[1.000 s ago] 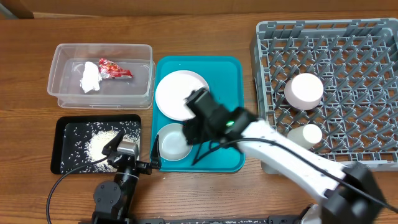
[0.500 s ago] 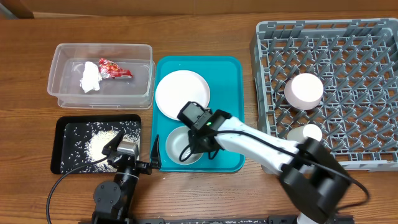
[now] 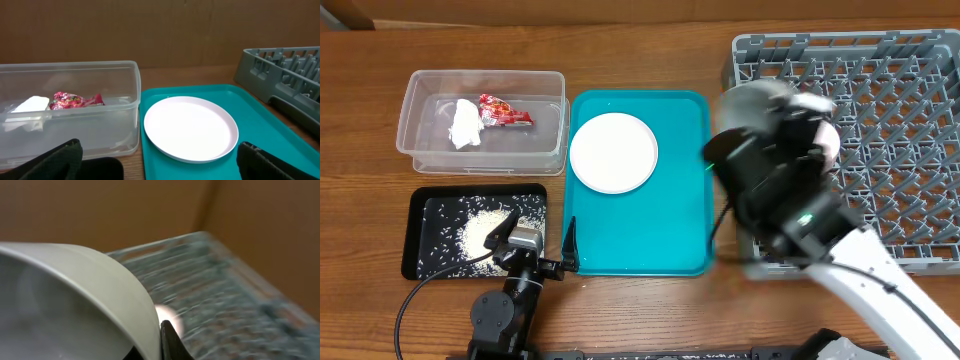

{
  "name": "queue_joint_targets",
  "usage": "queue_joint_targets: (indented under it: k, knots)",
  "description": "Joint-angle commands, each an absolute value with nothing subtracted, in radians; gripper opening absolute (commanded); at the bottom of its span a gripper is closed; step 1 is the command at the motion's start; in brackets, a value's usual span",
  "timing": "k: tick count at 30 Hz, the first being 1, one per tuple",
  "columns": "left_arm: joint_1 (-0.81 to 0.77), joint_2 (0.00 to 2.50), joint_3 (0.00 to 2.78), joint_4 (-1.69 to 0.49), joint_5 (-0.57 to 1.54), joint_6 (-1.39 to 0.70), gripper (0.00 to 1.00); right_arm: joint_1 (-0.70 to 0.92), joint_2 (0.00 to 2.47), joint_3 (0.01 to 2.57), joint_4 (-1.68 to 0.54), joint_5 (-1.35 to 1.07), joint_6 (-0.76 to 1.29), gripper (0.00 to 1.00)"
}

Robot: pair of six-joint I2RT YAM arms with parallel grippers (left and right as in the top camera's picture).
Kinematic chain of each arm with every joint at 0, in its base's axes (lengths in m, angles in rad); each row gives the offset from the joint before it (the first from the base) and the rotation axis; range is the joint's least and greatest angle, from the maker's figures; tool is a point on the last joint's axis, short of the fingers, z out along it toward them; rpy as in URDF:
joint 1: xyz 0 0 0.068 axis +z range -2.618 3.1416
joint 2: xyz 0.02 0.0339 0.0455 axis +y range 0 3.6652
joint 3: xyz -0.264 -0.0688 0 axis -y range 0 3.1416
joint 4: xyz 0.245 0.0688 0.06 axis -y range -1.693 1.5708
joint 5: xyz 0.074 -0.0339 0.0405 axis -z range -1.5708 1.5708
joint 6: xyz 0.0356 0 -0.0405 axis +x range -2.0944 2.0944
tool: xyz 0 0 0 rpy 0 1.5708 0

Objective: Sort waste into correct bins and load items into the dishwasher
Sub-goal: 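Carry the white bowl into the dish rack and release it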

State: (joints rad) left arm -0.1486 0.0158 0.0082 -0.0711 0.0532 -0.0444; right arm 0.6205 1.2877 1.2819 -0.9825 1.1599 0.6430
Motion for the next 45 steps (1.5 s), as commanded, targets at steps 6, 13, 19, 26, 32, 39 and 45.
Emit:
queue_joint_targets:
  k: [6, 13, 19, 26, 32, 39, 45]
  knots:
    - [-0.143, 0.008, 0.005, -0.073, 0.064, -0.029, 1.0, 0.154, 1.375, 1.275, -0.974, 1.261, 0.621, 0.04]
    - [-0.143, 0.008, 0.005, -0.073, 0.064, -0.029, 1.0, -0.176, 1.554, 1.275, -0.912, 1.034, 0.572, 0.04]
    - [-0.143, 0.008, 0.005, -0.073, 0.064, -0.029, 1.0, -0.282, 1.675, 1.275, -0.842, 1.0, 0.481, 0.04]
    - [-0.143, 0.008, 0.005, -0.073, 0.064, -0.029, 1.0, -0.268, 1.763, 1.275, -0.73, 1.019, 0.364, 0.04]
    - [-0.143, 0.008, 0.005, -0.073, 0.064, -0.029, 1.0, -0.18, 1.799, 1.275, -0.695, 1.019, 0.324, 0.04]
    - [-0.143, 0.009, 0.005, -0.073, 0.064, -0.029, 1.0, -0.143, 1.811, 1.275, -0.644, 1.26, 0.271, 0.04]
    - [-0.143, 0.009, 0.005, -0.073, 0.064, -0.029, 1.0, -0.193, 1.811, 1.276, -0.49, 1.404, 0.064, 0.04]
